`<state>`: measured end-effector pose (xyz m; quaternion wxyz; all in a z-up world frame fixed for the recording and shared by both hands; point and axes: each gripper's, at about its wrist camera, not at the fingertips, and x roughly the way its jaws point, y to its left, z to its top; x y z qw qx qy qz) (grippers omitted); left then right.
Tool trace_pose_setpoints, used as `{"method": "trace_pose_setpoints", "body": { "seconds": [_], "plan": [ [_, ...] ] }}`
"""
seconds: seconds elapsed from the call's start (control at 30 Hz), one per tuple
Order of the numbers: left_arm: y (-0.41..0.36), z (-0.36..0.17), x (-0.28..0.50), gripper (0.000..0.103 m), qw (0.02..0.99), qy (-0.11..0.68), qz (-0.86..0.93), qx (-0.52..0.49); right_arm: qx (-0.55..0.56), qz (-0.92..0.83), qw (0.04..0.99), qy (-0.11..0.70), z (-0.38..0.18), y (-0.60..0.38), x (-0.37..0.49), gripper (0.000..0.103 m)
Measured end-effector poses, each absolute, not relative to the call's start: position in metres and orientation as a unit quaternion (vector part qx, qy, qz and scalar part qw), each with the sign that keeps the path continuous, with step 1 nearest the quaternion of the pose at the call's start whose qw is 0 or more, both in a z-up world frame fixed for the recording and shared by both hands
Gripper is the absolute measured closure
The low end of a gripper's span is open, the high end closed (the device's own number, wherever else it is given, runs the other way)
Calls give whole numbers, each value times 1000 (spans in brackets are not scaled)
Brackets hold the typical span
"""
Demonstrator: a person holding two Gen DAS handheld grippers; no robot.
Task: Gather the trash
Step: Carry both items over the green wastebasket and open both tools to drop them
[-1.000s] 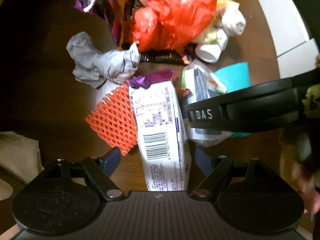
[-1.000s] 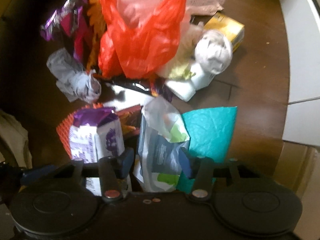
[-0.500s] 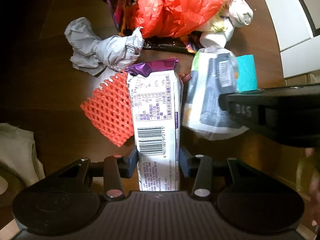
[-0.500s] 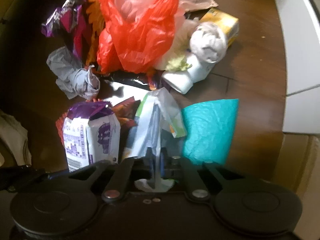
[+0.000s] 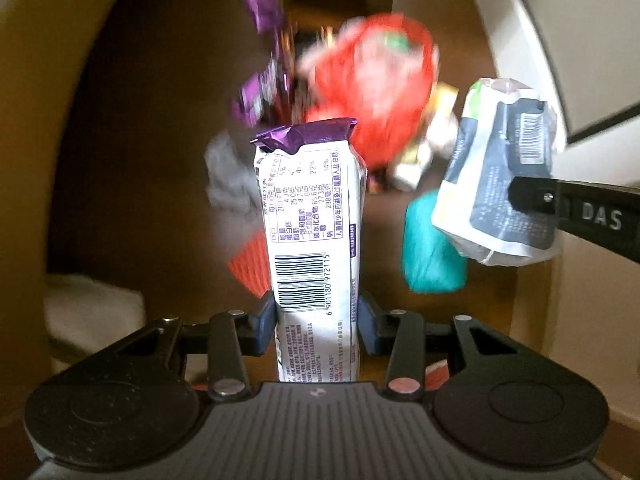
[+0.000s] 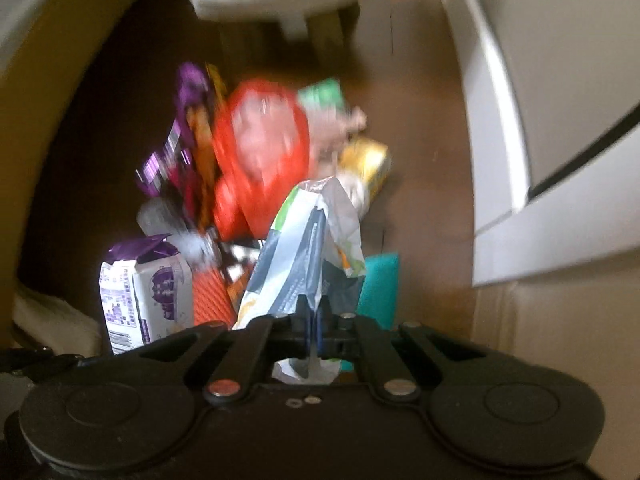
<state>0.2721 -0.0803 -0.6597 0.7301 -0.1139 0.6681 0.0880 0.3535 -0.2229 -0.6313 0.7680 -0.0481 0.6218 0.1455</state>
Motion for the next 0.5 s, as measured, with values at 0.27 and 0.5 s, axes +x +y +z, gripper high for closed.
{"method": "trace_pose_setpoints", "body": {
  "seconds": [0.27,0.5],
  "plan": [
    [-53,-550,317,61,781,608,92,-111,-30,148,818,555,-516,-220,395,101],
    [-30,-467,355,61,811,565,99,-112,-22,164,847,504,-431,-212,435,101]
  ]
}}
